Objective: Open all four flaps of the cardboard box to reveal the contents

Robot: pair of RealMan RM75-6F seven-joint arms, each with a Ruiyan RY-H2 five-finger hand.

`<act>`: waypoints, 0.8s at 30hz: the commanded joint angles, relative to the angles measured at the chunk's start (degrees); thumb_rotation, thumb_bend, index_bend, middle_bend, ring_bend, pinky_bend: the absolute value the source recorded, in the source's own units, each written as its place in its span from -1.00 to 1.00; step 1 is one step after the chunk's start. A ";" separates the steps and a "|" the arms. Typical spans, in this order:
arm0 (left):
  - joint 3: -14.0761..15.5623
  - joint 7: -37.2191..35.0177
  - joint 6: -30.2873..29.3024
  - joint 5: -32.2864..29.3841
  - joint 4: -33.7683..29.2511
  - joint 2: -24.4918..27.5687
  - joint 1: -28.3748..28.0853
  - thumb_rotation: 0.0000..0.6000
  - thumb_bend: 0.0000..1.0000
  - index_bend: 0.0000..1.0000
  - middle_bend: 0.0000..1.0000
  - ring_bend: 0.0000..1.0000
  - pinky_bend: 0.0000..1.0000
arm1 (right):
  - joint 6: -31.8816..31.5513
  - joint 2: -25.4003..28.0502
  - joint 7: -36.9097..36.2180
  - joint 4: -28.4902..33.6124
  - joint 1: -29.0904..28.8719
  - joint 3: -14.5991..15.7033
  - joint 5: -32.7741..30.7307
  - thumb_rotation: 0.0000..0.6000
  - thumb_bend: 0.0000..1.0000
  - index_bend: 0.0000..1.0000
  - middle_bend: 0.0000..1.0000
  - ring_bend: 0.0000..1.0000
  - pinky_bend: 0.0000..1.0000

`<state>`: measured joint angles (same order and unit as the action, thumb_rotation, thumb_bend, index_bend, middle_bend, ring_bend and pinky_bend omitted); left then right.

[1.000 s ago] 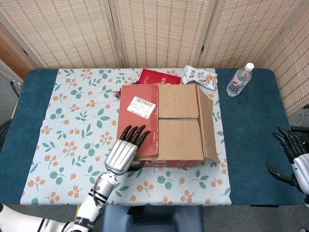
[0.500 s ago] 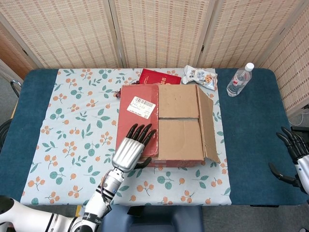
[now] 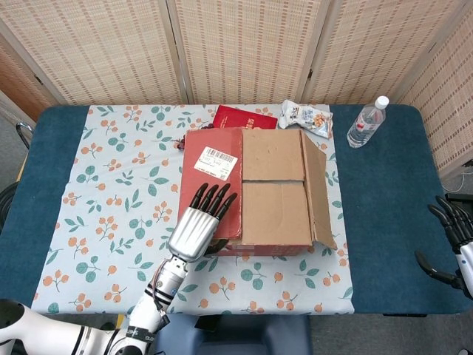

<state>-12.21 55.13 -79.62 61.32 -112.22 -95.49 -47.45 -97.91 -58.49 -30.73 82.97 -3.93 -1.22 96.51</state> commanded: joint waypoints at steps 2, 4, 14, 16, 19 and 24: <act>1.12 0.36 -2.77 4.24 0.79 -0.20 1.07 0.65 -0.30 -1.00 -1.00 -0.97 -0.86 | -0.09 0.01 0.26 0.14 0.16 -0.02 0.01 1.00 -0.16 -1.00 -1.00 -1.00 -1.00; 1.45 0.47 -3.68 5.40 0.41 0.15 1.72 0.65 -0.30 -1.00 -1.00 -0.97 -0.86 | -0.10 0.00 0.48 0.29 0.27 -0.02 0.00 1.00 -0.16 -1.00 -1.00 -1.00 -1.00; 3.05 2.23 -10.53 11.47 -2.64 4.61 6.88 0.65 -0.30 -1.00 -1.00 -0.99 -0.87 | 0.48 -0.11 1.61 0.86 0.41 -0.17 -0.38 1.00 -0.16 -1.00 -1.00 -1.00 -1.00; 3.24 2.64 -11.70 12.88 -3.20 5.76 7.92 0.65 -0.30 -1.00 -1.00 -1.00 -0.87 | 0.84 -0.18 2.22 1.02 0.35 -0.12 -0.36 1.00 -0.16 -1.00 -1.00 -1.00 -1.00; 3.40 3.00 -13.09 14.79 -4.47 7.36 9.32 0.65 -0.30 -1.00 -1.00 -1.00 -0.88 | 1.62 -0.26 3.08 1.39 0.18 -0.03 -0.43 1.00 -0.16 -1.00 -1.00 -1.00 -1.00; 3.10 3.40 -15.45 17.39 -6.53 9.82 11.68 0.67 -0.30 -1.00 -1.00 -1.00 -0.89 | 2.88 -0.16 4.06 2.06 -0.10 0.07 -0.73 1.00 -0.16 -1.00 -1.00 -1.00 -1.00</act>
<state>-9.01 58.50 -94.59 78.19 -118.20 -86.26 -36.36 -95.12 -58.67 -26.76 84.95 -3.97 -1.16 95.84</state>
